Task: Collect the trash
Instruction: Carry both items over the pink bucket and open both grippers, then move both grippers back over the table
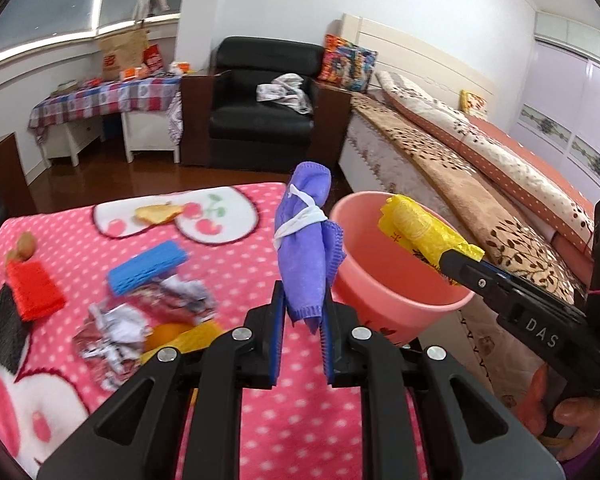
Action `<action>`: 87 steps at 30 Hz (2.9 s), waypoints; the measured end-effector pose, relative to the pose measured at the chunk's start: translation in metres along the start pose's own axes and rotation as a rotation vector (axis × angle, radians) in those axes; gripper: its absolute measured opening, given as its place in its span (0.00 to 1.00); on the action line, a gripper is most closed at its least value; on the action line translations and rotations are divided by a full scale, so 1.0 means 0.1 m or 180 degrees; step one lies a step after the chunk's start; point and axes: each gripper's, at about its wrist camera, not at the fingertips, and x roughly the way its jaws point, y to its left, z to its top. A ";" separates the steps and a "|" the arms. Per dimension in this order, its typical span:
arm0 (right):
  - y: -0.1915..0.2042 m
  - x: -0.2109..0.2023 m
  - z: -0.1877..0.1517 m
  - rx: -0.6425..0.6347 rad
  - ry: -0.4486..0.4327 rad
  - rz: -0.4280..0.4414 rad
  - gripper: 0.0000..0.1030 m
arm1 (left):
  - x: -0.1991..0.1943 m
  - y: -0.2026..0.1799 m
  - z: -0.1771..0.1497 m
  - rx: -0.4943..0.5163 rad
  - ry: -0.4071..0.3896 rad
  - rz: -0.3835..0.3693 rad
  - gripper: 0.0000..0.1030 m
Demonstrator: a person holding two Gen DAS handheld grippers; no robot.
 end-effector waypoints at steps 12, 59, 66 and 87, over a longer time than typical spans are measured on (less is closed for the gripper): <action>-0.56 0.02 0.01 0.0263 -0.0007 -0.0261 0.13 | 0.42 -0.51 0.09 0.0217 0.0163 -0.0227 0.15; -0.76 0.10 0.03 0.0265 -0.0058 -0.0475 0.53 | 0.66 -0.65 0.23 0.0240 0.0229 -0.0268 0.40; -0.40 0.05 -0.05 0.0105 -0.0048 -0.0300 0.54 | 0.37 -0.42 0.11 0.0189 0.0134 -0.0172 0.40; 0.64 0.36 -0.34 -0.0405 0.0291 0.0166 0.54 | -0.39 0.79 -0.54 -0.0297 0.0140 0.0475 0.40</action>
